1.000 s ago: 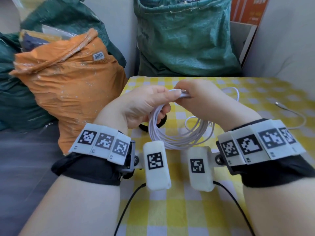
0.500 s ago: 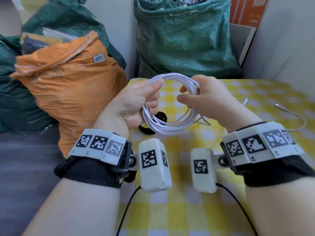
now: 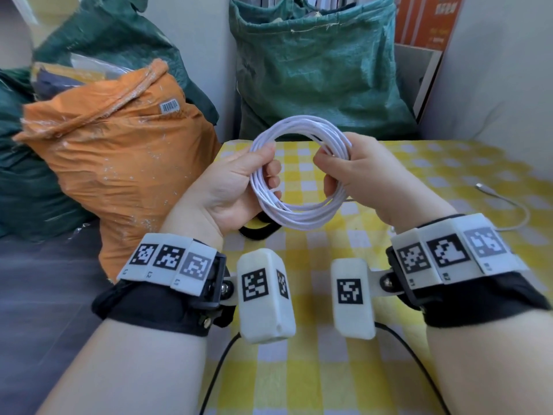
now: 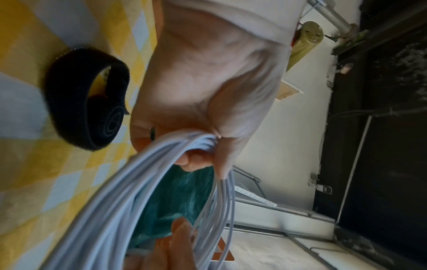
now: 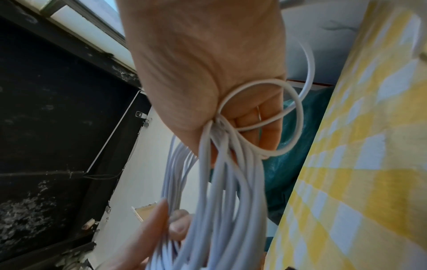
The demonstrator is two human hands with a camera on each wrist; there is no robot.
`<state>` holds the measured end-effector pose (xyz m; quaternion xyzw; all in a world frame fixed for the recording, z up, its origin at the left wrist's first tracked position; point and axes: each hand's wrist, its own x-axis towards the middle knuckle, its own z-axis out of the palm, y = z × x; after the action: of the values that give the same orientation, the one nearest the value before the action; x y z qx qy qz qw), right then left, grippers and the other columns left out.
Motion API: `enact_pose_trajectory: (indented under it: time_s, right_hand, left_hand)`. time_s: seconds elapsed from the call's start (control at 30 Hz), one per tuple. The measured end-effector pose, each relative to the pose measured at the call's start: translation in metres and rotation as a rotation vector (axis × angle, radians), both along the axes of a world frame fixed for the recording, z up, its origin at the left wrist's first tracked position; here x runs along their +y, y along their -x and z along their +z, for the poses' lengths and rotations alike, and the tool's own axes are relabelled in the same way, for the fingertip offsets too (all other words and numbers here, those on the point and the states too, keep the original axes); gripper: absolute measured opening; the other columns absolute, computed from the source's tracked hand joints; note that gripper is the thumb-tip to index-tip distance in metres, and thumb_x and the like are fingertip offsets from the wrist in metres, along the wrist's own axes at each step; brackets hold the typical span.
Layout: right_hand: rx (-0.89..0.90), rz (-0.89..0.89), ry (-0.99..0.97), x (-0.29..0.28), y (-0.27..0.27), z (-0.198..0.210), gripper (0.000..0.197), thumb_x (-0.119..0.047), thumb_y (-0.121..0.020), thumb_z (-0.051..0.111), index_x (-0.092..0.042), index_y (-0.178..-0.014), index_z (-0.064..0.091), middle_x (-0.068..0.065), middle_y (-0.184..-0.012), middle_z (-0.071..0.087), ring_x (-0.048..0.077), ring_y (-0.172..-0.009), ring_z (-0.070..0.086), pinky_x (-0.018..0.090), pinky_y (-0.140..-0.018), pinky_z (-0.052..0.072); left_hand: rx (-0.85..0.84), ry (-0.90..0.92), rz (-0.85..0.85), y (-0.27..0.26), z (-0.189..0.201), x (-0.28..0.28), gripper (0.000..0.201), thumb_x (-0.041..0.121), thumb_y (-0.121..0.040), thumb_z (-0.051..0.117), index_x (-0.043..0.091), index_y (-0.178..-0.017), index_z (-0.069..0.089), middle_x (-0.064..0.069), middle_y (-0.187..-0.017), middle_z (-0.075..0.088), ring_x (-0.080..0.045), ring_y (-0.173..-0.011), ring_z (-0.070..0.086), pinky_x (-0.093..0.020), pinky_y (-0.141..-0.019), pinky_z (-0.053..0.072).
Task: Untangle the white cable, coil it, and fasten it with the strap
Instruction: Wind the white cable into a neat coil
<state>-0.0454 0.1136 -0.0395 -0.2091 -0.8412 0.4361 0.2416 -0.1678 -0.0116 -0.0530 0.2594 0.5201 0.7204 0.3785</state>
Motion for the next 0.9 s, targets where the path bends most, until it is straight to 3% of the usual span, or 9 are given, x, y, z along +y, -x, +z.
enact_pose_trajectory:
  time_s: [0.1, 0.17, 0.27, 0.4, 0.6, 0.67, 0.73, 0.8, 0.9]
  right_hand:
    - [-0.057, -0.001, -0.108, 0.001, -0.001, 0.0, 0.016, -0.02, -0.092, 0.052, -0.013, -0.078, 0.054, -0.005, -0.049, 0.054, 0.003, -0.037, 0.043, 0.022, -0.047, 0.038]
    - [-0.096, 0.037, -0.142, -0.001, -0.001, 0.001, 0.017, -0.022, -0.093, 0.053, -0.014, -0.079, 0.057, -0.003, -0.049, 0.051, 0.001, -0.033, 0.04, 0.015, -0.039, 0.034]
    - [-0.174, 0.099, -0.205, -0.006, -0.001, 0.003, 0.017, -0.023, -0.093, 0.055, -0.018, -0.077, 0.059, -0.003, -0.05, 0.048, 0.001, -0.031, 0.04, 0.011, -0.034, 0.03]
    - [-0.239, 0.135, -0.286, -0.012, 0.001, 0.005, 0.031, -0.028, -0.092, 0.056, -0.024, -0.063, 0.048, -0.008, -0.049, 0.045, 0.0, -0.031, 0.041, 0.01, -0.034, 0.03]
    - [-0.134, 0.121, -0.401, -0.015, 0.002, 0.005, 0.022, -0.026, -0.087, 0.062, -0.006, -0.079, 0.061, -0.001, -0.057, 0.053, 0.011, -0.051, 0.047, 0.019, -0.045, 0.033]
    - [-0.082, 0.108, -0.417, -0.014, 0.002, 0.005, 0.034, -0.037, -0.085, 0.064, -0.004, -0.08, 0.061, 0.009, -0.066, 0.061, 0.014, -0.056, 0.048, 0.024, -0.049, 0.034]
    - [-0.04, 0.086, -0.381, -0.013, 0.0, 0.005, 0.049, -0.05, -0.086, 0.057, -0.001, -0.077, 0.059, 0.016, -0.07, 0.059, 0.015, -0.059, 0.045, 0.029, -0.054, 0.033]
    - [-0.012, 0.049, -0.312, -0.01, -0.001, 0.005, 0.052, -0.052, -0.091, 0.048, -0.004, -0.072, 0.056, 0.008, -0.064, 0.052, 0.014, -0.059, 0.044, 0.029, -0.057, 0.035]
    - [-0.049, -0.013, -0.311, -0.007, 0.0, 0.004, 0.033, -0.043, -0.093, 0.05, -0.018, -0.073, 0.057, -0.009, -0.06, 0.052, 0.006, -0.055, 0.045, 0.02, -0.051, 0.035]
  left_hand:
    - [0.111, 0.12, -0.008, -0.001, -0.002, -0.003, 0.013, 0.014, -0.091, 0.054, 0.012, -0.078, 0.053, -0.003, -0.063, 0.046, -0.014, -0.055, 0.043, -0.027, -0.059, 0.042]
    - [0.175, 0.157, -0.075, -0.001, -0.002, -0.005, 0.011, 0.018, -0.081, 0.062, 0.011, -0.079, 0.055, -0.001, -0.06, 0.046, -0.013, -0.052, 0.043, -0.027, -0.058, 0.045]
    - [0.301, 0.227, -0.136, 0.001, -0.001, -0.007, 0.027, 0.027, -0.069, 0.069, 0.009, -0.087, 0.06, 0.003, -0.056, 0.049, -0.012, -0.05, 0.044, -0.023, -0.053, 0.045]
    - [0.416, 0.291, -0.18, 0.002, 0.001, -0.007, 0.028, 0.032, -0.073, 0.073, 0.009, -0.086, 0.066, 0.004, -0.053, 0.047, -0.009, -0.046, 0.04, -0.021, -0.047, 0.04]
    - [0.309, 0.217, -0.118, -0.002, 0.004, -0.007, 0.045, 0.054, -0.078, 0.061, 0.013, -0.065, 0.047, 0.008, -0.041, 0.022, -0.007, -0.035, 0.017, -0.02, -0.04, 0.02]
    - [0.268, 0.209, -0.048, -0.002, 0.005, -0.006, 0.042, 0.05, -0.072, 0.061, 0.015, -0.06, 0.042, 0.008, -0.04, 0.02, -0.007, -0.034, 0.015, -0.021, -0.041, 0.016]
    - [0.221, 0.205, 0.021, 0.002, 0.005, -0.007, 0.043, 0.046, -0.078, 0.062, 0.017, -0.056, 0.039, 0.008, -0.039, 0.019, -0.007, -0.033, 0.015, -0.021, -0.04, 0.015]
    - [0.182, 0.203, 0.081, 0.006, 0.005, -0.008, 0.045, 0.042, -0.084, 0.062, 0.018, -0.055, 0.037, 0.008, -0.038, 0.019, -0.007, -0.032, 0.015, -0.021, -0.041, 0.014]
    - [0.16, 0.205, 0.14, 0.008, 0.005, -0.008, 0.045, 0.039, -0.086, 0.062, 0.019, -0.055, 0.036, 0.008, -0.037, 0.019, -0.007, -0.032, 0.015, -0.022, -0.041, 0.014]
